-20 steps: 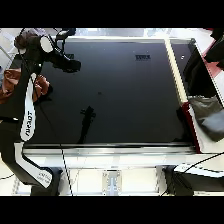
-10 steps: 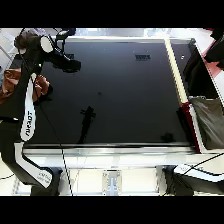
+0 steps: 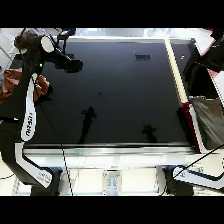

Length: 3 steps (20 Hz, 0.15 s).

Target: Fold the shirts.

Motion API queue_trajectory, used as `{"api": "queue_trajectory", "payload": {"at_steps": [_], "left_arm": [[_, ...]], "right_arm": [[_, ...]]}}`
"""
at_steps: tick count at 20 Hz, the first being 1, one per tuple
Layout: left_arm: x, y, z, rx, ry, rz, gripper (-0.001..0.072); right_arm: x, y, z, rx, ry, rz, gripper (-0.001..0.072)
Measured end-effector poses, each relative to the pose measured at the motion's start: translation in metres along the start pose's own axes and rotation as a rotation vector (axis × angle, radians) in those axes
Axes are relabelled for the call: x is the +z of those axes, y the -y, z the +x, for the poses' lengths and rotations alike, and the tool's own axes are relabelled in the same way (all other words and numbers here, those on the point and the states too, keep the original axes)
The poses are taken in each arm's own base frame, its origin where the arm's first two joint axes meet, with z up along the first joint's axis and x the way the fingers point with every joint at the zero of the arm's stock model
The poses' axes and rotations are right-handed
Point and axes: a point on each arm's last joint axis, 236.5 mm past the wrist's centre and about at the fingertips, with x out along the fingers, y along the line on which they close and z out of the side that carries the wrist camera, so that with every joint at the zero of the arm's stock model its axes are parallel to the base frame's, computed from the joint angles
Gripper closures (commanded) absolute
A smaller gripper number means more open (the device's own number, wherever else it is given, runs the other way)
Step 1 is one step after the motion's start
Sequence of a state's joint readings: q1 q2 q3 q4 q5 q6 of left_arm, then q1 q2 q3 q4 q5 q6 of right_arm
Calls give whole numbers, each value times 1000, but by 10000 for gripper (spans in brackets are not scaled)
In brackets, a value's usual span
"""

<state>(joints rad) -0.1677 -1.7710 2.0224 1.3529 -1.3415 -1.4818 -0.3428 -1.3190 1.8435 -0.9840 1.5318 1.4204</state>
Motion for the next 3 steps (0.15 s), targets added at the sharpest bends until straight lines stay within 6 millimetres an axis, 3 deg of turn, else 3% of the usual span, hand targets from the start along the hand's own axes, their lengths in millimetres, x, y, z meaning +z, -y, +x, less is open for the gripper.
{"api": "queue_trajectory", "payload": {"at_steps": [3], "left_arm": [[0, 0, 0, -1, 1, 0, 698]], "right_arm": [[-6, -27, 12, 34, -31, -57, 439]]}}
